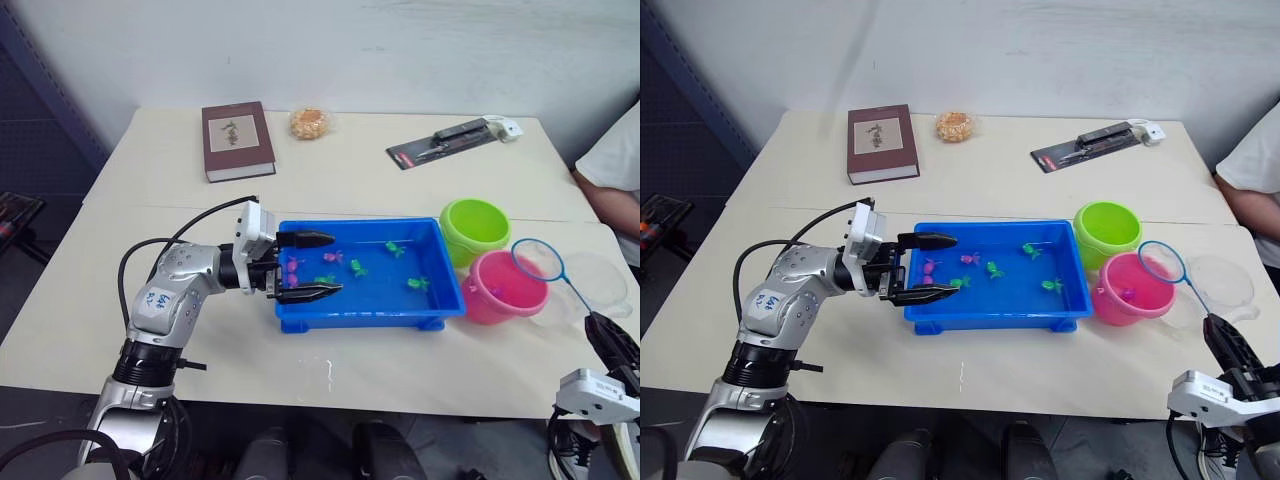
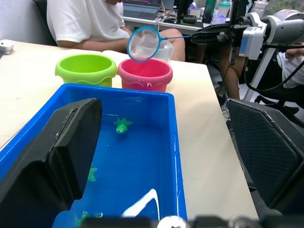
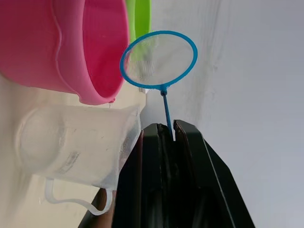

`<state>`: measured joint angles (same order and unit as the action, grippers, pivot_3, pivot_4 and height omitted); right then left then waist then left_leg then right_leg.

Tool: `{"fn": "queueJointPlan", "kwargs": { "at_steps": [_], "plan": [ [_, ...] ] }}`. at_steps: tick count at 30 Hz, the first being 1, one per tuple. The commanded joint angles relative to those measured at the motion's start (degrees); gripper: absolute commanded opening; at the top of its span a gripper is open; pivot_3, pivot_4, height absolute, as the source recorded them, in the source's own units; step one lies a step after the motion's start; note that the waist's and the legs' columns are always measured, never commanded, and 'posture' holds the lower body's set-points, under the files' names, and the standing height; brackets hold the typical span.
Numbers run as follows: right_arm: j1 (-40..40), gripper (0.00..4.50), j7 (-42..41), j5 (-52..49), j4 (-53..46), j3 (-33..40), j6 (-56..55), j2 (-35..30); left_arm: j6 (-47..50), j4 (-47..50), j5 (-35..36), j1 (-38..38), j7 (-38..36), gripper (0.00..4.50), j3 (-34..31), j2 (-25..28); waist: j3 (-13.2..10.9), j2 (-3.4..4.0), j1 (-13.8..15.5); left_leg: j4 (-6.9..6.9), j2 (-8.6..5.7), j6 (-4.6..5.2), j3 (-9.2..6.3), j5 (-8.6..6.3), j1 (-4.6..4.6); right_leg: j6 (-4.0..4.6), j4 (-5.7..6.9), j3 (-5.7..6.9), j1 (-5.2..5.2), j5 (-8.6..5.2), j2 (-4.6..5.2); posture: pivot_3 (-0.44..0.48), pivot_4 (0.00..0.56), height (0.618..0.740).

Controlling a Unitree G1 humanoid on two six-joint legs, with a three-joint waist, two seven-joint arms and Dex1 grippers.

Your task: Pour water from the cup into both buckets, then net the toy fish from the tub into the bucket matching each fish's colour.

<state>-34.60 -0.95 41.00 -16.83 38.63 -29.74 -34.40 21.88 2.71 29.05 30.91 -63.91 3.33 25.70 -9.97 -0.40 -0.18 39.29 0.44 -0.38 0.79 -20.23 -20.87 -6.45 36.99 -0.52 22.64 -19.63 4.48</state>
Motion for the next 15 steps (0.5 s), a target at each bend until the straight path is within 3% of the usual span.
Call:
{"fn": "queueJointPlan", "kwargs": {
  "at_steps": [1, 5, 8, 13, 15],
  "plan": [
    [0.09, 0.0, -2.29, -9.36, -4.29, 1.2, 0.58, 0.45, -0.23, 1.98, 0.92, -0.09, 0.07, 4.49, -0.68, 0.3, 0.0, 0.0, -0.01, 0.0, 0.0, 0.0, 0.0, 0.0, 0.01, 0.0, 0.01, 0.0, 0.0, 0.0, 0.0, 0.0, 0.15, 0.738],
    [1.78, 0.0, -15.88, -35.84, -11.24, -1.97, 11.34, -1.88, -0.65, 1.01, 0.3, -0.9, 0.08, 4.49, -2.56, 2.73, 0.0, 0.0, -0.4, -0.04, 0.08, -0.02, 0.01, 0.01, 0.14, 0.0, 0.02, -0.01, -0.1, 0.0, -0.04, 0.0, 0.15, 0.738],
    [4.57, 0.0, -22.67, -50.04, -16.85, -2.05, 21.8, -4.81, -1.42, 0.26, -0.02, -2.21, 0.14, 4.49, -4.14, 4.87, 0.0, 0.01, -1.0, -0.12, 0.11, -0.01, 0.04, 0.01, 0.39, 0.0, 0.01, -0.01, -0.3, 0.0, 0.0, 0.0, 0.15, 0.738],
    [12.4, 0.0, -25.81, -73.61, -24.84, -4.8, 45.38, -11.51, -2.49, -0.11, -0.53, -5.18, 1.6, 4.49, -7.47, 8.12, -0.01, 0.0, -1.29, -0.14, 0.26, -0.01, -0.08, 0.0, 0.46, 0.01, 0.02, 0.03, -0.43, 0.0, 0.15, 0.0, 0.15, 0.738],
    [17.17, 0.0, -25.65, -79.54, -26.68, -10.61, 54.69, -15.03, -2.76, 0.09, -0.81, -6.13, 2.76, 4.49, -8.45, 8.79, -0.01, -0.01, -1.26, -0.14, 0.26, -0.02, -0.15, 0.0, 0.44, 0.01, -0.01, 0.05, -0.42, 0.0, 0.17, 0.0, 0.15, 0.738]
  ]
}}
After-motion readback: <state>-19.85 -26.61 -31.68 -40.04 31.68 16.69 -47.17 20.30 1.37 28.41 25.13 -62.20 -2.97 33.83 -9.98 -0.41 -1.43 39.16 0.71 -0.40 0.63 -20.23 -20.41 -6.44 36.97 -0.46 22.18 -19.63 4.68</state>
